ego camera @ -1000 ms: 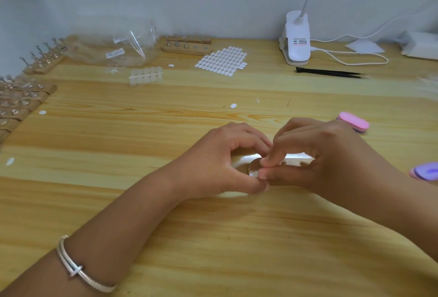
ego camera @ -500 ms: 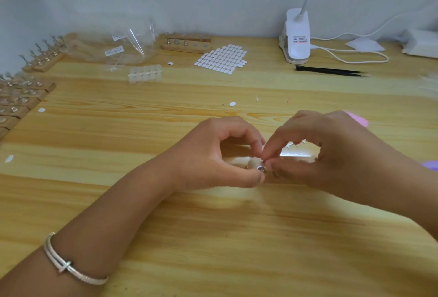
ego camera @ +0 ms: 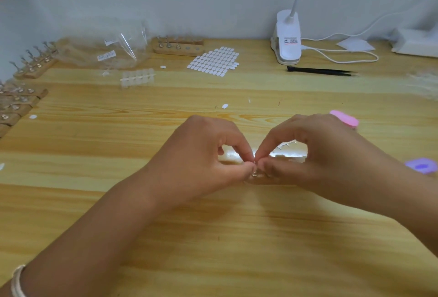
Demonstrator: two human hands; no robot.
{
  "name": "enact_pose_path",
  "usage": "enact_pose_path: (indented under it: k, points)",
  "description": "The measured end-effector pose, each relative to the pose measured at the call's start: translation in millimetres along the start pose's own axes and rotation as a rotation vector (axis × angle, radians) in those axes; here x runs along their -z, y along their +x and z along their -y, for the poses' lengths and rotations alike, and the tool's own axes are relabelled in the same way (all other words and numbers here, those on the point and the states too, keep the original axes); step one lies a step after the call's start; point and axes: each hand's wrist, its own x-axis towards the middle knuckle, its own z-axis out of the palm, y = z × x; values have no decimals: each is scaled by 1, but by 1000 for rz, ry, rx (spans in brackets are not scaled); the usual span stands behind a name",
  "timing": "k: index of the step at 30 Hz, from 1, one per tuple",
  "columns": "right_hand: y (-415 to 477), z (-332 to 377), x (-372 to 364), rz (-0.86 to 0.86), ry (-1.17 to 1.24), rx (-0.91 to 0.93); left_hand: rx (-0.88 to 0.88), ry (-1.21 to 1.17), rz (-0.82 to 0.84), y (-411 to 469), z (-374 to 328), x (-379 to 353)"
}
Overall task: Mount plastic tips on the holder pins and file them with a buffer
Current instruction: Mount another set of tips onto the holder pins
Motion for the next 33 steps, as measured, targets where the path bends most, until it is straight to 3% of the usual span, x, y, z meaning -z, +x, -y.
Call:
enact_pose_path:
  k: [11,19,25,33]
  points:
    - [-3,8,-2,-24,-70,-99,0,22,-60,-2,-1,-7]
    - [-4,16,-6,4,-189,-72,53,-50,-23,-2,-3,-3]
    - [-7,19,-9,-50,-297,-3,-40,35,-71,-2,-6,-12]
    - [-6,24,-9,25,-422,66,-64,27,-74,2,-4,-13]
